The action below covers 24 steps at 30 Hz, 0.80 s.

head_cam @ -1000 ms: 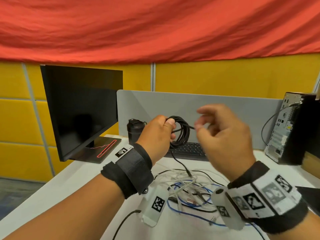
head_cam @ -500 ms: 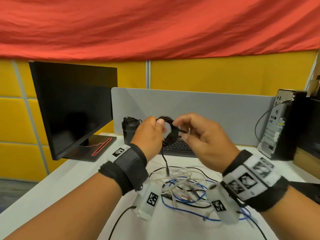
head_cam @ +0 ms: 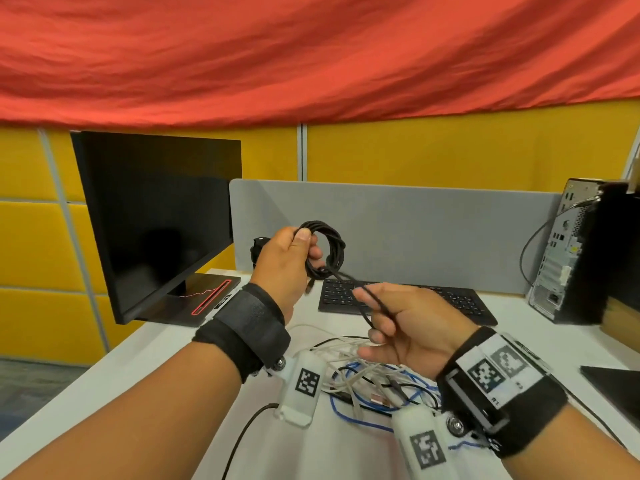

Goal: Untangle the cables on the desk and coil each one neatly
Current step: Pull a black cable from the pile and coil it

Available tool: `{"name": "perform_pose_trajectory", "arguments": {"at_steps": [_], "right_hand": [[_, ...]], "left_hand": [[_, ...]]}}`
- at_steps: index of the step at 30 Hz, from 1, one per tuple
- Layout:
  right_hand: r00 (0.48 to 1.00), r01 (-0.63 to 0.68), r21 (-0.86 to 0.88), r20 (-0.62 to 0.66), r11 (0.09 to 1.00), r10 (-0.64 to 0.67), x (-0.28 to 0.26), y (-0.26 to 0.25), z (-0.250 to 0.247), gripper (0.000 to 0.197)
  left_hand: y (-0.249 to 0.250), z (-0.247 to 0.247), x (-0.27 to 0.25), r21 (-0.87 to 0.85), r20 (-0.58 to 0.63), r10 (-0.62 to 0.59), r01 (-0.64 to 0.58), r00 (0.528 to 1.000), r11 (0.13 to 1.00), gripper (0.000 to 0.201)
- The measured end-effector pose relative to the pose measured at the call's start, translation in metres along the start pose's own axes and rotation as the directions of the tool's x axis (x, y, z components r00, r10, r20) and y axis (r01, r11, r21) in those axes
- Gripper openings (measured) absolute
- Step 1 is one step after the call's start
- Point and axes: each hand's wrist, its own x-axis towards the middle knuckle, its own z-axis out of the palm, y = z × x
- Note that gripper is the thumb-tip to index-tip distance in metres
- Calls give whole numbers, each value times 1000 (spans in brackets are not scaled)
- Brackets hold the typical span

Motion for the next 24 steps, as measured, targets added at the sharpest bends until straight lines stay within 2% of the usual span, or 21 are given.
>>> {"name": "perform_pose_trajectory", "arguments": {"at_steps": [2,4,5,7,9,10,11,12,13,14,15,16,17,18,19,20,21,22,23,24], "right_hand": [[999,26,-249,-29,968,-35,1,-2,5,14],[994,63,-472,-52,880,-99,0,-6,8,9],[991,89,-525,-36,846,-126,-2,-9,8,9],[985,162,-527,42,834,-165,-8,-13,6,12],[970,240,-555,112,797,-214,-15,-14,3,12],[958,277,-627,119,728,-262,-19,-13,0,12],[937,307,-724,118,617,-328,-22,-9,-3,14],[908,317,-824,121,470,-401,-23,-4,-6,19],[872,300,-899,123,320,-473,-23,1,-9,25],[828,270,-940,115,210,-549,-22,7,-12,29],[773,257,-952,99,166,-626,-20,11,-14,28],[723,265,-947,70,182,-687,-19,14,-15,23],[697,269,-934,19,236,-717,-16,16,-16,19],[708,275,-901,-47,336,-705,-13,15,-17,19],[761,300,-807,-119,508,-638,-10,13,-17,24],[836,331,-598,-172,730,-521,-8,12,-15,28],[911,325,-287,-161,901,-379,-7,11,-12,29],[958,273,48,-102,961,-267,-8,9,-8,27],[978,207,304,-51,930,-201,-9,6,-7,20],[987,151,460,-17,875,-162,-9,4,-8,14]], "left_hand": [[-3,0,1,9,-2,-4,4,1000,1000,27],[-7,-2,2,30,-34,-20,21,999,999,28],[-8,-3,3,28,-58,-34,36,998,999,29],[-9,-6,6,-7,-82,-65,65,994,998,31],[-8,-9,9,-68,-53,-95,91,994,994,31],[-8,-9,9,-101,-27,-111,108,993,989,30],[-8,-9,8,-132,-6,-129,127,992,983,29],[-8,-9,7,-162,9,-142,142,990,977,29],[-9,-10,6,-184,23,-146,148,989,972,29],[-11,-12,5,-192,37,-145,149,989,970,29],[-12,-13,5,-186,49,-140,147,989,972,29],[-14,-15,6,-172,58,-131,139,990,975,29],[-15,-17,6,-149,64,-119,127,991,981,29],[-16,-19,6,-117,66,-102,110,993,987,30],[-17,-21,6,-86,64,-88,94,994,992,30],[-19,-22,7,-66,59,-80,84,995,994,30],[-20,-24,7,-58,49,-74,77,996,995,30],[-22,-26,9,-56,38,-67,69,997,996,30],[-23,-27,10,-60,24,-62,63,998,996,30],[-23,-29,11,-74,4,-62,62,998,995,30]]}}
